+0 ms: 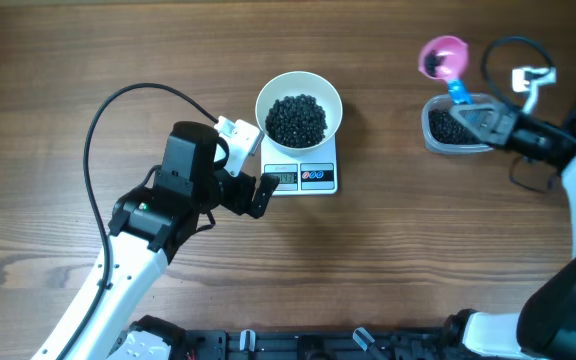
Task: Scoop item into bowl and weigh 150g on scale
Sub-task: 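Lift the filled scoop and carry it left over the white bowl, then tip the scoop over the bowl to pour the beans in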
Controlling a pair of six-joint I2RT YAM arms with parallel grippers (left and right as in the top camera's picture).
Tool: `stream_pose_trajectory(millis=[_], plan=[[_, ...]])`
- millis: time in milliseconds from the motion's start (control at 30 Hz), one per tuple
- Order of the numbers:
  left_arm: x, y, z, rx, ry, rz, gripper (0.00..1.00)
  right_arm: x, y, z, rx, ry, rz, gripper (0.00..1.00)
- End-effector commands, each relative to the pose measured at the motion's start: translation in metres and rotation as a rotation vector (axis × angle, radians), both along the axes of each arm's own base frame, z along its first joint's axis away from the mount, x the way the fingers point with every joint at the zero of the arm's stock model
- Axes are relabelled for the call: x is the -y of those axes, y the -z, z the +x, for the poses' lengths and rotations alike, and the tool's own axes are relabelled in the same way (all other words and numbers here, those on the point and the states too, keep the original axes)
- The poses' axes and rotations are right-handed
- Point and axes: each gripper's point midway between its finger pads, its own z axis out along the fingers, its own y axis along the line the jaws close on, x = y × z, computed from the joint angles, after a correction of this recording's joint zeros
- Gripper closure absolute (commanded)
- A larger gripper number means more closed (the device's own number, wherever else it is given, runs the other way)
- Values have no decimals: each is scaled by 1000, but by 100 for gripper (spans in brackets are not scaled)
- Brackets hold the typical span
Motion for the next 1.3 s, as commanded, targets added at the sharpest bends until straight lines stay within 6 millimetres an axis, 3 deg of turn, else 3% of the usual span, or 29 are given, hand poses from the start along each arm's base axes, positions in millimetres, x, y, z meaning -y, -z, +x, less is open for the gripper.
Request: stream_pose_trajectory(millis=[0,267,567,900,1267], plan=[[2,4,-2,-9,18,4,0,-45,-3,-1,26,-129,27,96],[2,4,-2,-9,18,4,0,-107,17,11,68,-204,-182,96],[2,4,-2,-9,18,4,0,-152,49,13,214,-284,-546,96],[2,4,-2,-9,18,4,0,-165,68,15,339,-318,-894,96],[2,4,-2,-8,17,4,0,-172,71,12,467,-422,-1047,96]])
